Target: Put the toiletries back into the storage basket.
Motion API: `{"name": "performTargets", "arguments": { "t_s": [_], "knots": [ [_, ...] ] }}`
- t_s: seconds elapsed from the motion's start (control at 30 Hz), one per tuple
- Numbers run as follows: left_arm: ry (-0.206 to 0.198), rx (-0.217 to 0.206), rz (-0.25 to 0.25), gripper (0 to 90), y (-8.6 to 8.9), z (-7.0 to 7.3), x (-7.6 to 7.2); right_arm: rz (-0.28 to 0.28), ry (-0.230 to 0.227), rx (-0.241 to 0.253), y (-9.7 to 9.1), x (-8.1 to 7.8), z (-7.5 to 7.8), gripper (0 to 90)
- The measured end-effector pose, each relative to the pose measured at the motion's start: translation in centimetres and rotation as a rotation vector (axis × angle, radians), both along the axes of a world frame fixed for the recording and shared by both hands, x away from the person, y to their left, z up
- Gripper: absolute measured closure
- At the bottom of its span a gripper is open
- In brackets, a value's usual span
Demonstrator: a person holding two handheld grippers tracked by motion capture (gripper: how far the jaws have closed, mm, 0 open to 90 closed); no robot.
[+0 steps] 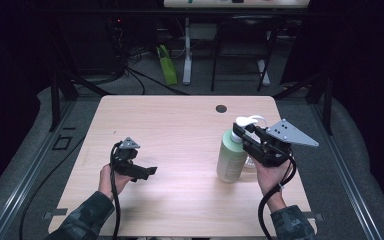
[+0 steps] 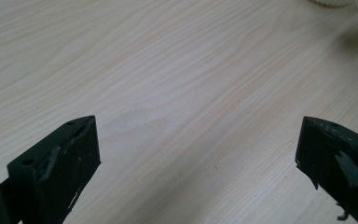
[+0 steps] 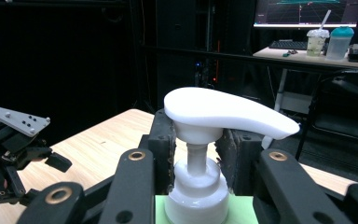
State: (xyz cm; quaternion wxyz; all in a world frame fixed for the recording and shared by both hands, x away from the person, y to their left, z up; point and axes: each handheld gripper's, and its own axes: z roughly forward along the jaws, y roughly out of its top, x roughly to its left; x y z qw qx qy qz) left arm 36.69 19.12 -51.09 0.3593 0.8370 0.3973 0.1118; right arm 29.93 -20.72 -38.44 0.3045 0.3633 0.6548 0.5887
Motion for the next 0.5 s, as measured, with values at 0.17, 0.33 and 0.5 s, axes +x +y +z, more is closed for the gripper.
{"name": "performTargets", "arguments": {
  "t_s": [0.17, 0.33, 0.5],
  "knots": [
    [0.006, 0.003, -0.003, 0.0, -0.1, 0.0, 0.0, 0.006, -0.014, -0.002, 0.0, 0.0, 0.8, 67.9],
    [0.009, 0.001, -0.002, 0.0, -0.1, 0.0, 0.0, 0.007, -0.022, 0.004, -0.1, 0.1, 1.3, 67.9],
    [0.007, 0.001, 0.004, 0.0, 0.0, -0.1, 0.0, 0.006, -0.030, 0.006, -0.2, 0.1, 1.9, 68.0]
  ]
}}
